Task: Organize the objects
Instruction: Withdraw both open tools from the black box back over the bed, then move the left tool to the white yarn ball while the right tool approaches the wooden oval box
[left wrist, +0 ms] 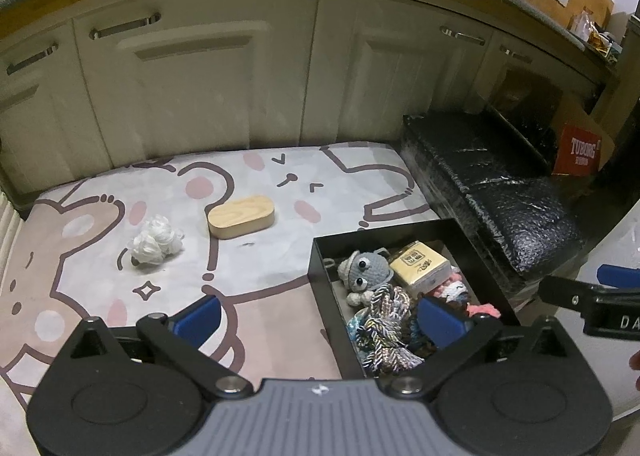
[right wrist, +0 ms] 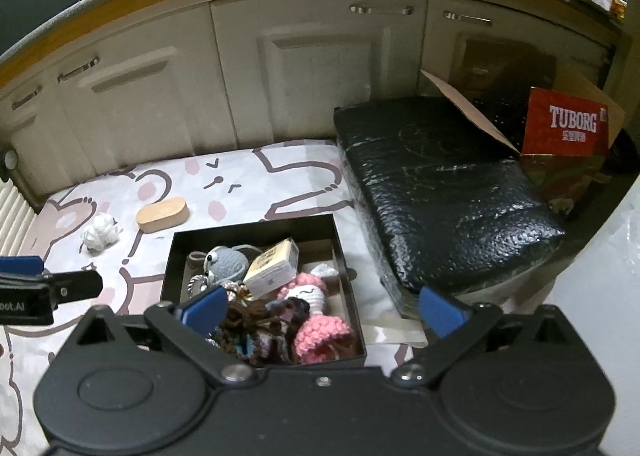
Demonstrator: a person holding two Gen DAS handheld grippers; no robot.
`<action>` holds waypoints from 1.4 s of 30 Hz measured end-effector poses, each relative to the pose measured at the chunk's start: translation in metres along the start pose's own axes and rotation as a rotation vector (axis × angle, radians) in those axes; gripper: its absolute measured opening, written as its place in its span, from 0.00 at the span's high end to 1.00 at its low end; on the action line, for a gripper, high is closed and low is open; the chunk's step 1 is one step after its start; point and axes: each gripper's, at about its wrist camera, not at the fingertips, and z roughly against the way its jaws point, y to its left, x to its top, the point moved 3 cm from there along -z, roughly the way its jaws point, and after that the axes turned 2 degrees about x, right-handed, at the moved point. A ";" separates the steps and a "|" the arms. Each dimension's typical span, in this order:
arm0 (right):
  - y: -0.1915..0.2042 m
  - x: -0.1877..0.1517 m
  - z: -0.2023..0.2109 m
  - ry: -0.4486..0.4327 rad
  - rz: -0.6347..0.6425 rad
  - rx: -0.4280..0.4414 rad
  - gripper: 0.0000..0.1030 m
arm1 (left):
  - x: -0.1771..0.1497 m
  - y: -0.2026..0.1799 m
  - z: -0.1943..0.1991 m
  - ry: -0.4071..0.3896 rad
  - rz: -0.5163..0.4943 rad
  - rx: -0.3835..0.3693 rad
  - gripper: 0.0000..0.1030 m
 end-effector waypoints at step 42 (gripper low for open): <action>0.158 0.037 -0.053 -0.045 0.126 0.195 0.00 | 0.007 0.169 0.018 -0.078 0.162 0.202 0.00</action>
